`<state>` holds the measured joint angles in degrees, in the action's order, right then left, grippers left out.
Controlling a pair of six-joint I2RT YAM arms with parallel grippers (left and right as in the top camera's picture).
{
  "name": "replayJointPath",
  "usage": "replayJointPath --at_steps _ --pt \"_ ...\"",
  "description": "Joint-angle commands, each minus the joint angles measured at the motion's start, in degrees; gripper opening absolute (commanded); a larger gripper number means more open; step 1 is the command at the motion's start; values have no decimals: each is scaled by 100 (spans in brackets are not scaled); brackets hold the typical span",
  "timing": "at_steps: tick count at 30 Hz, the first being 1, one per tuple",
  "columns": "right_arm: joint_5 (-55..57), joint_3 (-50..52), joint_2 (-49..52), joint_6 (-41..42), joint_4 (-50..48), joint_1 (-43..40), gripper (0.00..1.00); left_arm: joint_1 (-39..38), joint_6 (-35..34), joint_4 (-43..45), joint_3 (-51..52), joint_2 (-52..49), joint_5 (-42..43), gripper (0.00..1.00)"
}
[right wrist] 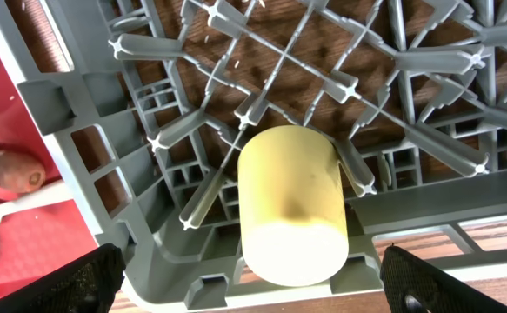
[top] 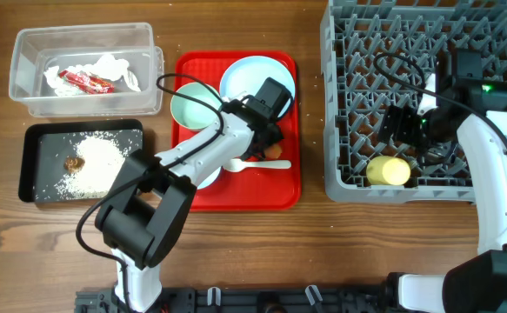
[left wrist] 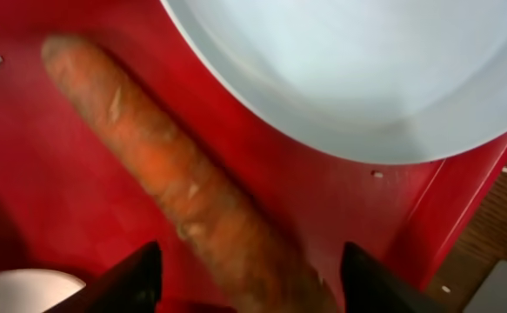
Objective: Sort waste into correct bins and load items into the dishwasher rack
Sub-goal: 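Grasp the carrot on the red tray with the left gripper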
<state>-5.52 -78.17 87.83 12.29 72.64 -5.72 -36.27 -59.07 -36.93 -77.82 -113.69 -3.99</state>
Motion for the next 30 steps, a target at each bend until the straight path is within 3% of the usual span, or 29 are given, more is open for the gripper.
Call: replayJointPath --at_steps 1,10,15,16,18,27,30 --pt "-52 -122 -83 -35 13 26 97 -11 -59 -22 13 -48 120 65" --pt "-52 -122 -83 -37 39 26 97 -11 -57 199 13 -538 101 51" --pt "-52 -122 -83 -37 50 26 97 -11 33 201 13 -608 116 34" --pt "-52 -122 -83 -44 50 26 97 -7 44 197 13 -608 118 20" --pt "-52 -122 -83 -87 48 26 97 -2 426 199 13 -527 208 11" --pt "-50 -120 -83 -319 33 26 97 26 1377 48 11 894 195 19" --pt "-50 -120 -83 -319 31 26 97 138 1392 -249 11 1644 42 19"
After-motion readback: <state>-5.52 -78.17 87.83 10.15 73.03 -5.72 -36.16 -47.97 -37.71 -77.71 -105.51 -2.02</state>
